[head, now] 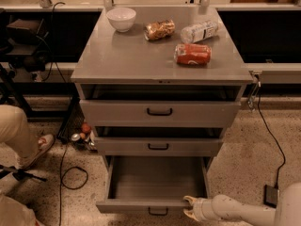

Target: Open bottom drawer

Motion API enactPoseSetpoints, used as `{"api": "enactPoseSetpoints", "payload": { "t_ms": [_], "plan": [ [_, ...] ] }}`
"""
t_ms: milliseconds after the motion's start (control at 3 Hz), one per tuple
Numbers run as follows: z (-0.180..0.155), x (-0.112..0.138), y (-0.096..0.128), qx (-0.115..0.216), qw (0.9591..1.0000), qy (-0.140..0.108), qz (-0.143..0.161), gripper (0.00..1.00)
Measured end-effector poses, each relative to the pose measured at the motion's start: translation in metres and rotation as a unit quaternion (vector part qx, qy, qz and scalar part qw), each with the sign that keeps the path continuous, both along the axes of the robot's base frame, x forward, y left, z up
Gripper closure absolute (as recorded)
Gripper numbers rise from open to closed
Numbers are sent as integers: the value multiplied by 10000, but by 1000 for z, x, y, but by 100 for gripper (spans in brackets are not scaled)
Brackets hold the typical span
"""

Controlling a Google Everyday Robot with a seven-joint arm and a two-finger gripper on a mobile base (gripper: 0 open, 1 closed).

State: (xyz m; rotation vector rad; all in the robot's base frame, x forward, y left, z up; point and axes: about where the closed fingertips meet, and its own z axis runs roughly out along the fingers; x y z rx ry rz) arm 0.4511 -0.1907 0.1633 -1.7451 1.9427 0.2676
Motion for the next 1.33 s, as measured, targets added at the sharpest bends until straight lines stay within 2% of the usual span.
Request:
{"api": "enactPoseSetpoints", "payload": {
  "t_ms": [333,667,1333],
  "plan": [
    [0,0,0,1,10000,1,1,78],
    [0,0,0,1,10000,1,1,47],
    [0,0,0,1,10000,1,1,2]
  ]
}}
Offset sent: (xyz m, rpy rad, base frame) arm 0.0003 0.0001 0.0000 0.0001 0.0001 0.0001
